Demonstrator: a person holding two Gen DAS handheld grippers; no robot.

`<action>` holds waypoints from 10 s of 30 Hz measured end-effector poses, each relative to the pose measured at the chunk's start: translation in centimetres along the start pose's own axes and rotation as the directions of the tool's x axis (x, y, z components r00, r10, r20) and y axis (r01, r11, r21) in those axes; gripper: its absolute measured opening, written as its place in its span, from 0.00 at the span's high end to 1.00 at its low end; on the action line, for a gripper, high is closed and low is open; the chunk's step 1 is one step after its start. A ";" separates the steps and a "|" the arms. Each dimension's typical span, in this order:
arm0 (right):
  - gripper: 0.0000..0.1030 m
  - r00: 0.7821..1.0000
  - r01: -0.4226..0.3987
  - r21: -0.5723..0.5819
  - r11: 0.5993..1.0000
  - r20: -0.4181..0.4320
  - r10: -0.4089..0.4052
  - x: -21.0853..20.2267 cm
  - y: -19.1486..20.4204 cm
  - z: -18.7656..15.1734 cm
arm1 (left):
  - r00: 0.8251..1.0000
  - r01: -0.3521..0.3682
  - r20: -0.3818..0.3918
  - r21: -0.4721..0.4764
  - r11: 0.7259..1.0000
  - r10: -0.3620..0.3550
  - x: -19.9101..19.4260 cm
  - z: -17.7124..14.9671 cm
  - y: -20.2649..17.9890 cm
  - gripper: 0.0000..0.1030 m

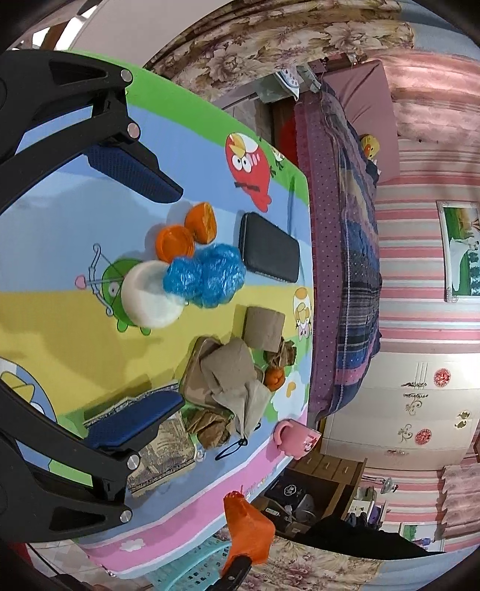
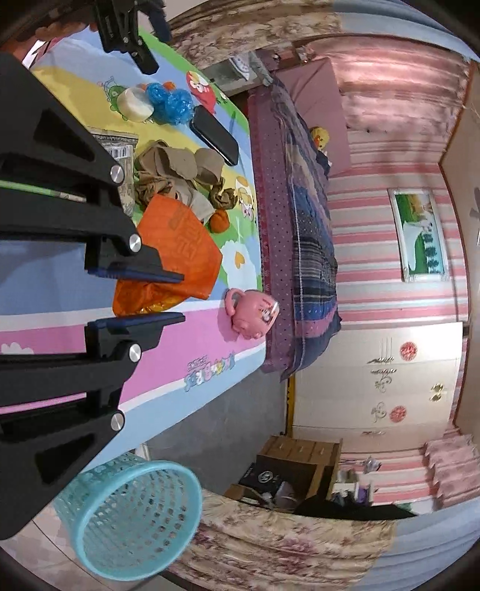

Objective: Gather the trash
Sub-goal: 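Lift the orange mesh bag with the right gripper while the left gripper grasps the printed snack wrapper, then carry both items to the blue basket while the left gripper releases the wrapper inside, then open the right gripper to drop the orange mesh bag into the basket, then move the left gripper to an orange peel half and grasp it, then grasp the brown cloth bundle with the right gripper while the left gripper holds the orange peel, then carry both items over the blue basket while the left gripper releases the orange peel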

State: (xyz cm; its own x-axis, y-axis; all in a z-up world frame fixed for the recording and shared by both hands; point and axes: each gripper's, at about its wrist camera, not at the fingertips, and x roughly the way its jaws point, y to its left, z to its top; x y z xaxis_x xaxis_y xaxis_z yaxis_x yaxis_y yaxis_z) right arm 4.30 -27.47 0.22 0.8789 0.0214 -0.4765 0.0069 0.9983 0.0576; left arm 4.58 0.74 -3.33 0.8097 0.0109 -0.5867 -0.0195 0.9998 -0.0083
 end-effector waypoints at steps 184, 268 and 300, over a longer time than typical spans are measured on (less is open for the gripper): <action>0.16 0.988 0.084 -0.084 0.993 -0.123 -0.094 7.8 3.9 0.1 | 0.979 -0.067 -0.198 -0.123 0.990 0.042 9.8 2.5 11.1 0.11; 0.61 0.988 0.152 0.060 0.987 -0.008 -0.152 -0.9 -11.7 0.3 | 0.976 0.202 0.064 0.104 0.974 -0.209 1.8 8.6 -11.6 0.74; 0.61 0.881 0.468 0.215 0.857 -0.043 -0.471 -3.6 -29.9 -3.3 | 0.804 0.585 -0.121 0.334 0.739 -0.582 5.0 3.4 -42.5 0.74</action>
State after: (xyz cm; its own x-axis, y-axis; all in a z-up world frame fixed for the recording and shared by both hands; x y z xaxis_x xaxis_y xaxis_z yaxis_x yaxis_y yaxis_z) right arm -0.68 -57.24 -2.64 0.7508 -0.4488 -0.4847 0.5200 0.8541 0.0146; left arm 11.45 -41.61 -3.17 0.5914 -0.5753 -0.5650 0.6551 0.7514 -0.0793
